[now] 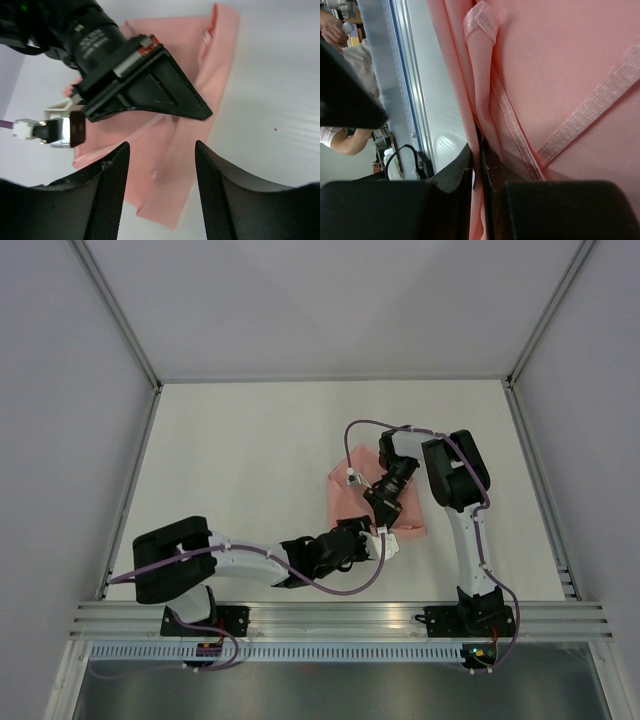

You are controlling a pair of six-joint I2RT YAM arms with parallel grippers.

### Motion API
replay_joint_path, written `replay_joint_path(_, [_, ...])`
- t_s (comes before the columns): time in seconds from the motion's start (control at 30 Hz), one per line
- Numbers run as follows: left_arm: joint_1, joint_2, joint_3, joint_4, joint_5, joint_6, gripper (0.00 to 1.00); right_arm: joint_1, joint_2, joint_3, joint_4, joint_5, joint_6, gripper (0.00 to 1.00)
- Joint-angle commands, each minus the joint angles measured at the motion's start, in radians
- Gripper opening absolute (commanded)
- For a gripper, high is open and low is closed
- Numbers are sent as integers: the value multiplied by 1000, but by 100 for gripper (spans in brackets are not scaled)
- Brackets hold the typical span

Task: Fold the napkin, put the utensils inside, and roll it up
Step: Roll the napkin at the center of the board.

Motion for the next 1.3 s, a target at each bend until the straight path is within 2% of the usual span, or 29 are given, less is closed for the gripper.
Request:
replay_joint_path(0.0, [-16, 62, 23, 64, -2, 77, 60, -11, 47, 19, 159, 81, -50, 17])
replay_joint_path(0.27, [-16, 182, 57, 97, 61, 108, 60, -20, 47, 19, 161, 87, -46, 17])
replay_joint_path(0.6, [34, 267, 100, 41, 142, 36, 59, -29, 53, 21, 156, 87, -51, 17])
replay_joint_path(0.87, [96, 285, 129, -86, 286, -41, 52, -32, 62, 27, 152, 86, -53, 16])
replay_joint_path(1.27, [119, 351, 220, -271, 461, -93, 42, -35, 62, 27, 147, 89, -56, 16])
